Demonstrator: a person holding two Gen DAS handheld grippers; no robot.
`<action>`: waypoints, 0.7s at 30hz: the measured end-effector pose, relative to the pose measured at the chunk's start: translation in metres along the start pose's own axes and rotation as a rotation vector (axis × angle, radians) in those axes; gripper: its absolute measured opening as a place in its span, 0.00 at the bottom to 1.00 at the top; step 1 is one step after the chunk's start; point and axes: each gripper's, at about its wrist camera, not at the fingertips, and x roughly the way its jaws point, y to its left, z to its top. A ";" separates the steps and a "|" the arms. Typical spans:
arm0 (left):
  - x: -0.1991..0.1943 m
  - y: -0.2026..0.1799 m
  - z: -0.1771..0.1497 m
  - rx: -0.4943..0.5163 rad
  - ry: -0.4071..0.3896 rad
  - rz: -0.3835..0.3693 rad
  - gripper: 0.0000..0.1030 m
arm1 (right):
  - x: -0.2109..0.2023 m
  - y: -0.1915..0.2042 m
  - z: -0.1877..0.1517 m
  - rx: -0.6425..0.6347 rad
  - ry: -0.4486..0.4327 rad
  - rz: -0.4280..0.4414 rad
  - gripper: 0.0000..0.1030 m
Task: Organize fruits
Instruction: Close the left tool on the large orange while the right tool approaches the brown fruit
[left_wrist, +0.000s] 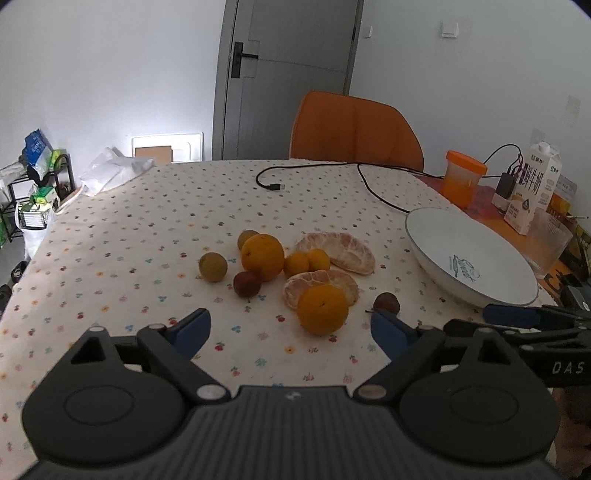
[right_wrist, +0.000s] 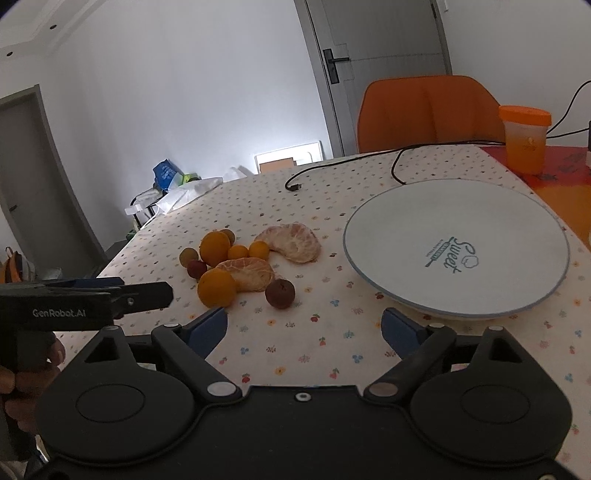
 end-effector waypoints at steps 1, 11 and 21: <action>0.002 0.000 0.001 -0.002 0.003 -0.005 0.87 | 0.002 -0.001 0.001 0.003 0.004 0.004 0.85; 0.023 -0.004 0.009 -0.019 0.014 -0.054 0.65 | 0.022 -0.009 0.008 0.048 0.041 0.073 0.66; 0.046 0.000 0.006 -0.052 0.063 -0.108 0.39 | 0.036 -0.005 0.011 0.051 0.078 0.114 0.46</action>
